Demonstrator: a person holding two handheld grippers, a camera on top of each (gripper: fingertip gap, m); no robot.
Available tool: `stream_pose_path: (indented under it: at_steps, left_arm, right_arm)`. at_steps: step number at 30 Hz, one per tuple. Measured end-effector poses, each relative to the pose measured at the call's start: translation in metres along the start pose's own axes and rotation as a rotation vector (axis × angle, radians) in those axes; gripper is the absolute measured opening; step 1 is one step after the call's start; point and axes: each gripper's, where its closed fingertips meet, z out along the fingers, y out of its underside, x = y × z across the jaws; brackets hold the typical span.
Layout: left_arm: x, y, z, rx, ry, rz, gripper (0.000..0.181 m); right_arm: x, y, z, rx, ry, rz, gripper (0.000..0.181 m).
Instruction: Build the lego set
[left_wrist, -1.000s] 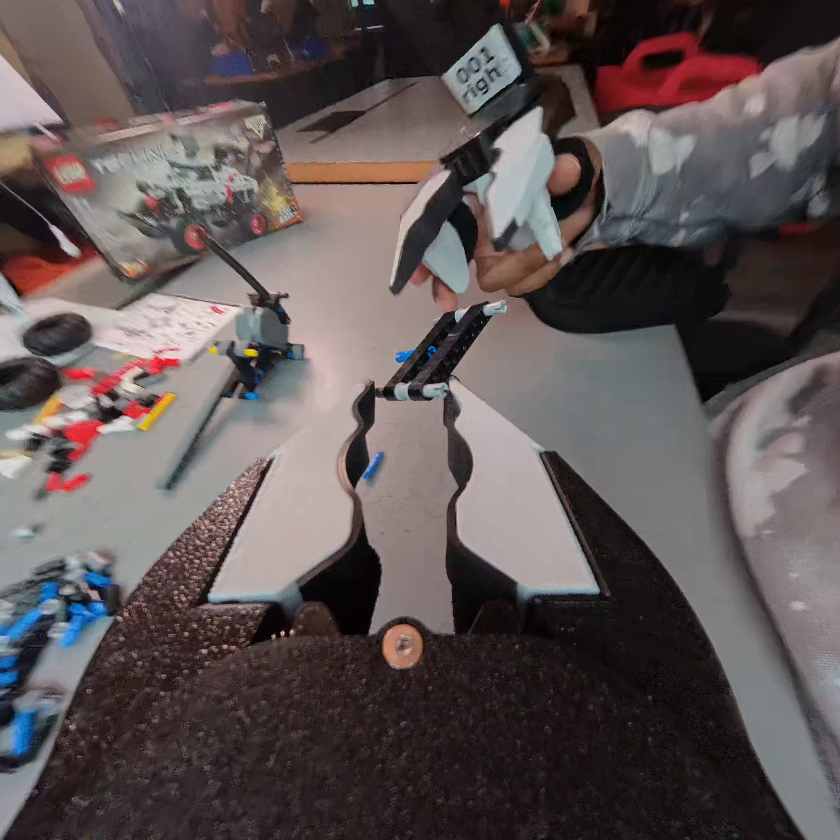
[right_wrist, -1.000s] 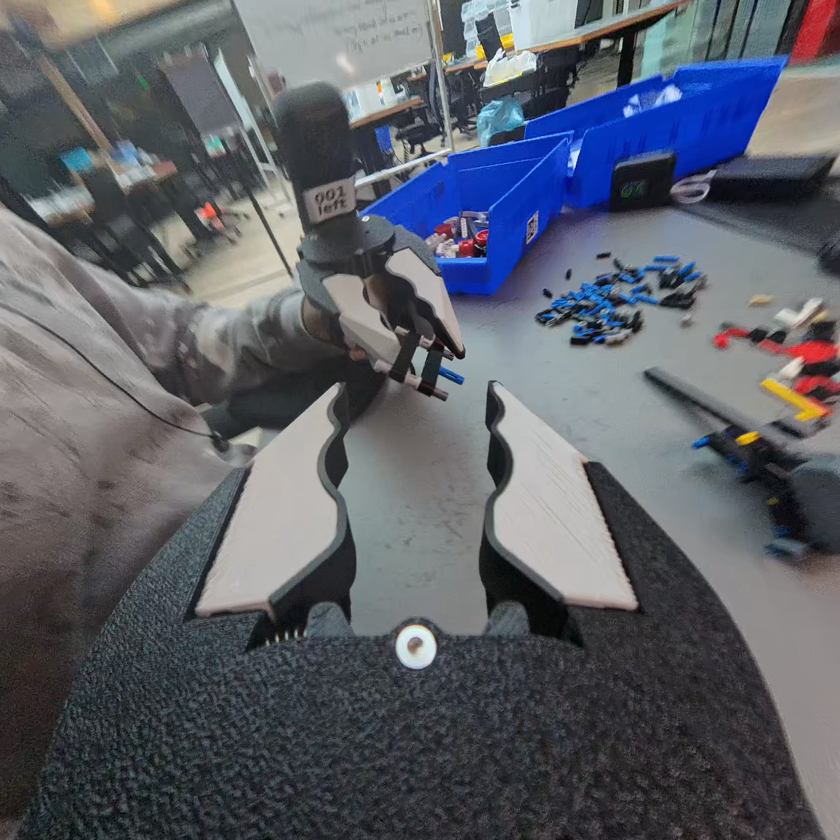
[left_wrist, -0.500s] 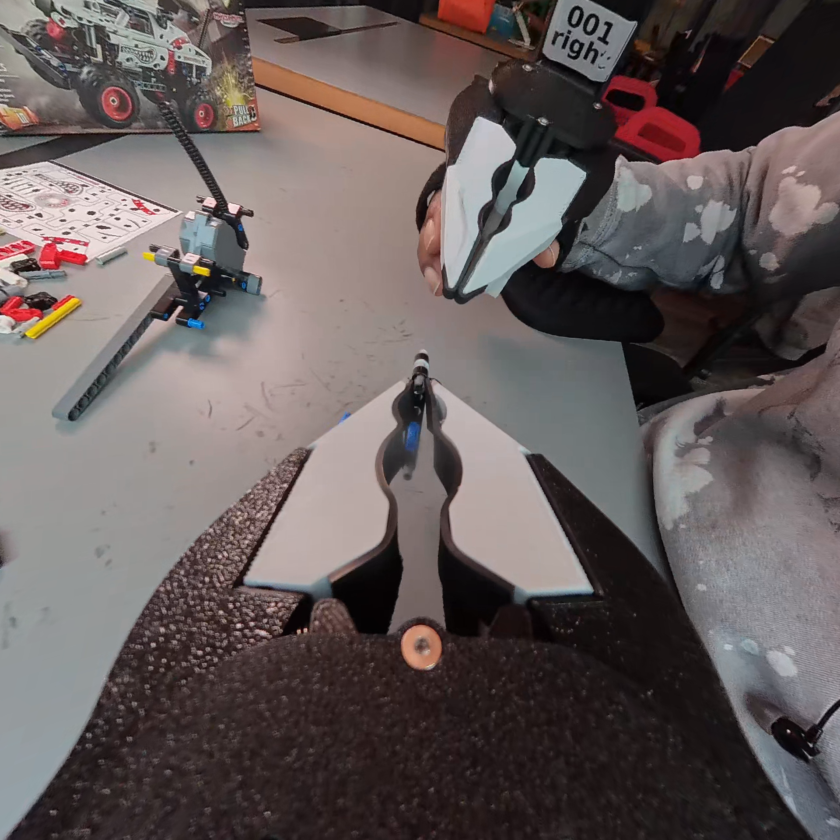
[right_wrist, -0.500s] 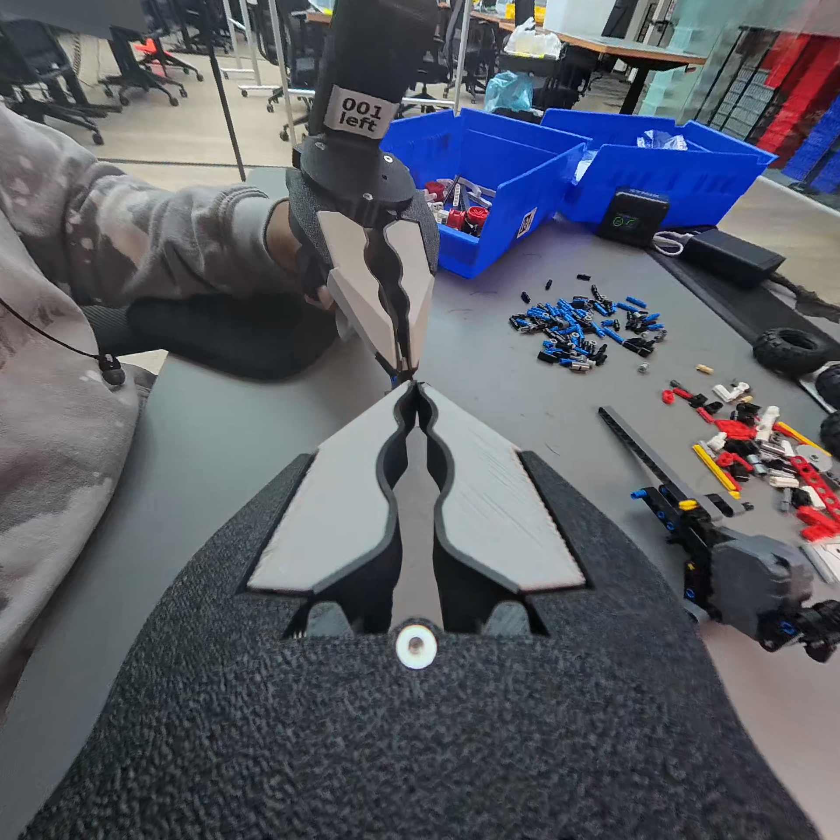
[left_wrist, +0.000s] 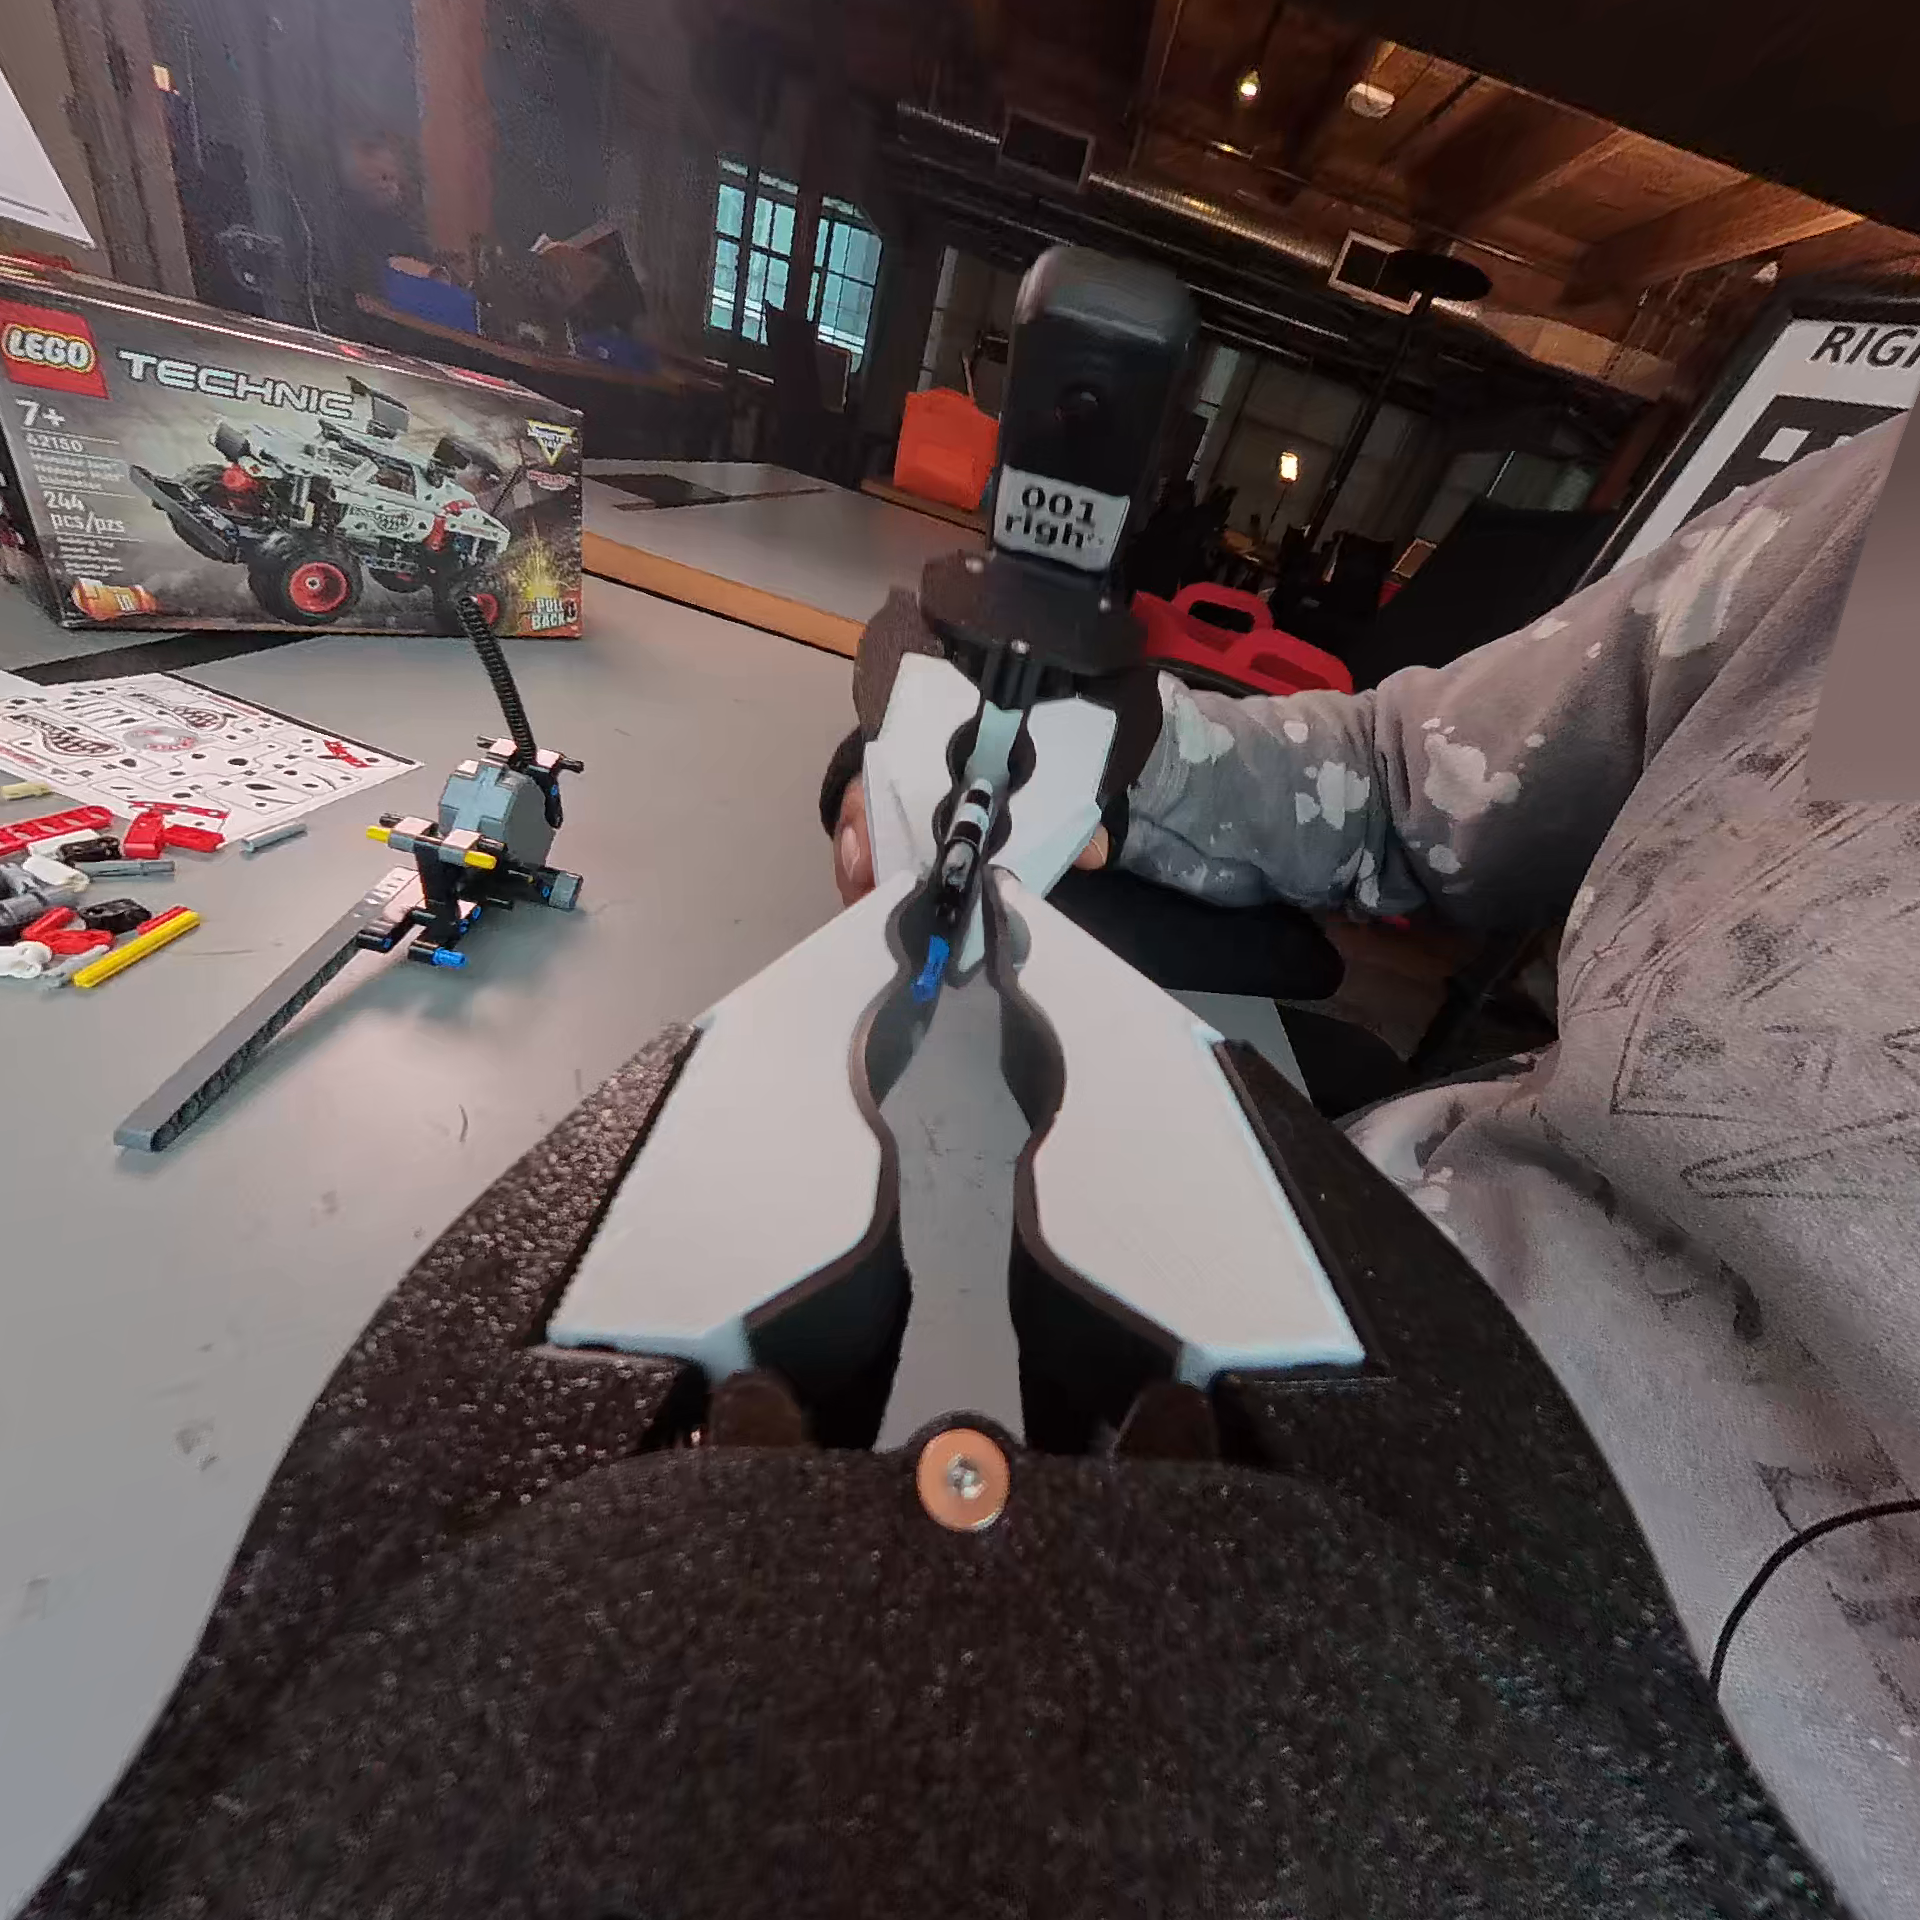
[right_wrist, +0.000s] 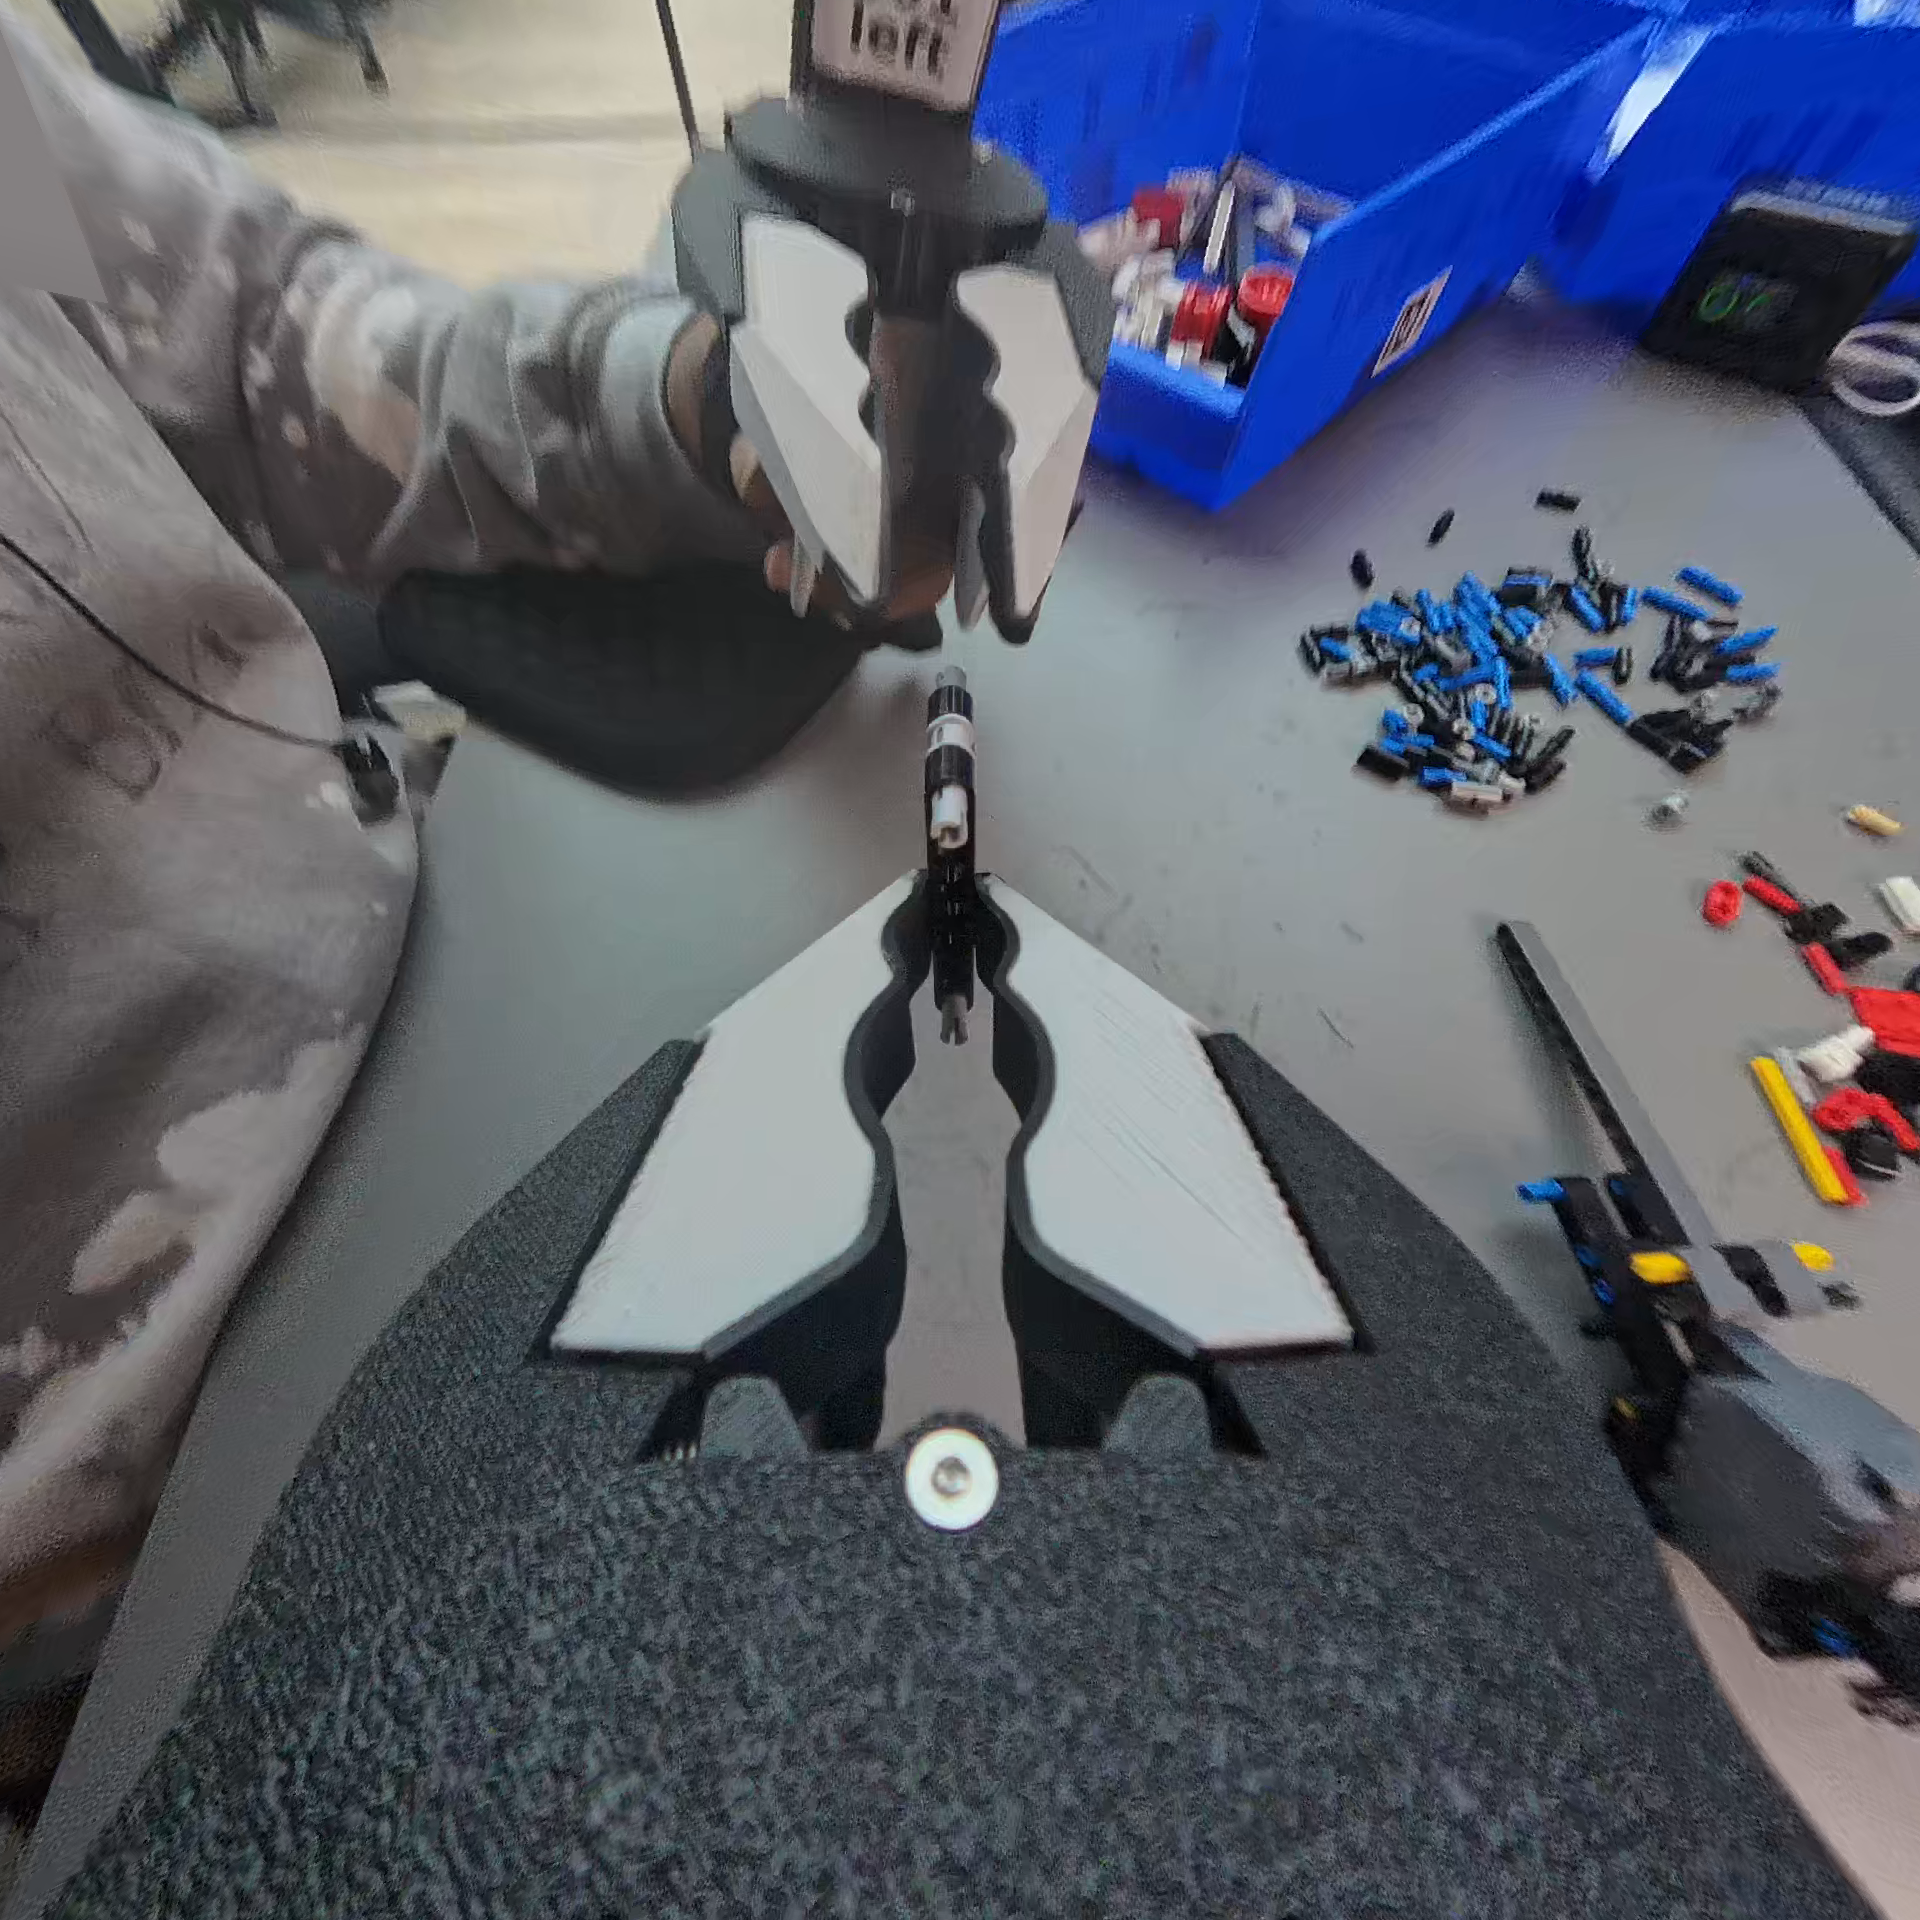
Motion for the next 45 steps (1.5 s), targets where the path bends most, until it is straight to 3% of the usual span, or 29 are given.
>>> stream_pose_path:
  at_steps: [2,4,8,11,13,17,20,24,29,33,36,39,42,45]
  left_arm:
    - [-0.003,0.003,-0.003,-0.026,-0.014,0.024,0.025]
    - [-0.006,0.016,-0.001,-0.117,-0.045,0.096,0.03]
    - [-0.005,0.052,0.014,-0.315,-0.072,0.218,0.033]
    - [-0.005,0.075,0.019,-0.435,-0.096,0.279,0.017]
    - [-0.005,0.084,0.018,-0.485,-0.096,0.291,0.009]
    - [-0.007,0.083,0.013,-0.485,-0.091,0.284,0.007]
    - [-0.006,0.087,0.012,-0.495,-0.064,0.276,0.008]
    - [-0.007,0.11,0.013,-0.609,-0.047,0.286,0.008]
    - [-0.014,0.134,0.013,-0.76,-0.067,0.278,0.021]
    - [-0.014,0.117,0.013,-0.658,-0.073,0.249,0.027]
    - [-0.012,0.103,0.011,-0.584,-0.066,0.228,0.009]
    - [-0.016,0.112,0.007,-0.634,-0.078,0.223,0.007]
    - [-0.019,0.112,0.006,-0.638,-0.081,0.193,0.007]
    - [-0.021,0.112,0.005,-0.636,-0.083,0.175,0.007]
  right_arm:
    - [0.007,0.022,-0.011,-0.267,0.041,-0.112,0.007]
    - [0.005,0.037,-0.015,-0.46,0.033,-0.18,0.007]
    - [-0.008,0.048,0.004,-0.605,-0.019,-0.201,0.007]
    - [-0.014,0.055,0.016,-0.644,-0.056,-0.233,0.007]
    - [-0.012,0.054,0.018,-0.616,-0.054,-0.244,0.007]
    - [-0.02,0.03,0.013,-0.32,-0.083,-0.227,0.01]
    - [-0.022,0.035,0.011,-0.189,-0.055,-0.16,0.007]
    - [-0.026,0.06,0.019,-0.273,-0.059,-0.131,0.006]
    - [-0.02,0.058,0.023,-0.366,-0.07,-0.135,0.006]
    - [-0.018,0.056,0.027,-0.426,-0.073,-0.158,0.006]
    - [-0.016,0.051,0.032,-0.421,-0.073,-0.177,0.007]
    - [-0.011,0.046,0.031,-0.362,-0.074,-0.172,0.009]
    - [-0.008,0.047,0.021,-0.318,-0.088,-0.156,0.026]
    - [-0.005,0.051,0.018,-0.287,-0.063,-0.133,0.027]
